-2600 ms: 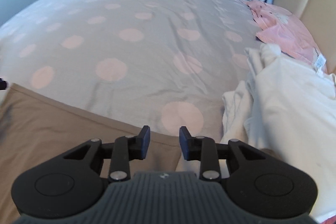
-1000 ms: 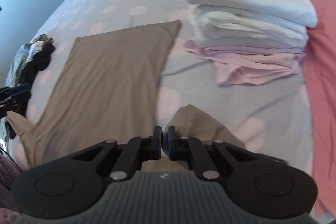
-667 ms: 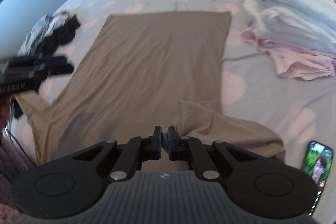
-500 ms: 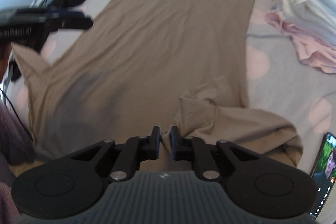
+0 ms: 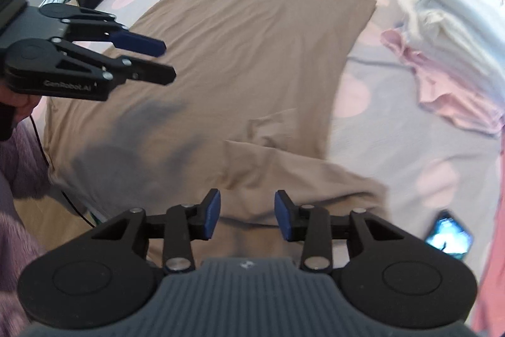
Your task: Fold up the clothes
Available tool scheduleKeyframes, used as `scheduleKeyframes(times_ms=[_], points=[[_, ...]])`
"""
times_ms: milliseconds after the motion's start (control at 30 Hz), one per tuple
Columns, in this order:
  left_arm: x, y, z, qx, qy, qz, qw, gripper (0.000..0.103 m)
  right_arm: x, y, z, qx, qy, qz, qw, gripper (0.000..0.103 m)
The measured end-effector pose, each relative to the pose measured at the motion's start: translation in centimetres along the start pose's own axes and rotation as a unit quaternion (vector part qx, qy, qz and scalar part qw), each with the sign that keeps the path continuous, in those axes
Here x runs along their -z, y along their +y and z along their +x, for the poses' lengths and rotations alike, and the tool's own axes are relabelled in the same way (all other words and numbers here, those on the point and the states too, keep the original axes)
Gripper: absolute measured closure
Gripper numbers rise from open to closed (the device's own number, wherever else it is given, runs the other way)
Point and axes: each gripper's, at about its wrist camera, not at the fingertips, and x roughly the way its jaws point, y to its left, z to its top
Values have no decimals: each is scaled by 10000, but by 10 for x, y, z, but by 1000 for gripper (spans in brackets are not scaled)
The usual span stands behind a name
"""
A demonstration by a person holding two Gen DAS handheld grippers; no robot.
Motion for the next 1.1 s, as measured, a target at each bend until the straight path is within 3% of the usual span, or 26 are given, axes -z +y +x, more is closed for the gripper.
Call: scheduleKeyframes(times_ms=[100,233,333,467,533,667,767,867,1000,1100], points=[[-4,-11,13,234,74,123,9996,64,4,-16,-1,-44,122,-48,9999,58],[-8,-36,27,573,170,684,9959,58,14,-32,14,-143,312,204,9992,58],[-6,-54,44,729,293,1085,9910,57,20,-26,28,-188,391,190,9989,58],[0,-65,72,728,598,1261,9875,60,28,-13,45,-270,529,44,9982,58],[4,-67,79,828,726,1288,9855,77,32,-8,53,-165,581,-138,9981,58],[8,-72,78,949,713,1447,9823,96,36,-8,64,-151,675,-212,9974,53],[2,-70,66,781,419,1421,9859,98,37,-8,64,-170,688,-258,9972,50],[-13,-65,42,383,-97,1496,9880,98,38,-7,63,-148,710,-306,9969,48],[-31,-53,6,-298,-755,1688,9823,98,41,-12,61,-130,770,-199,9967,46],[-38,-40,-9,-749,-945,1677,9784,98,42,-18,58,-111,818,-33,9966,46]])
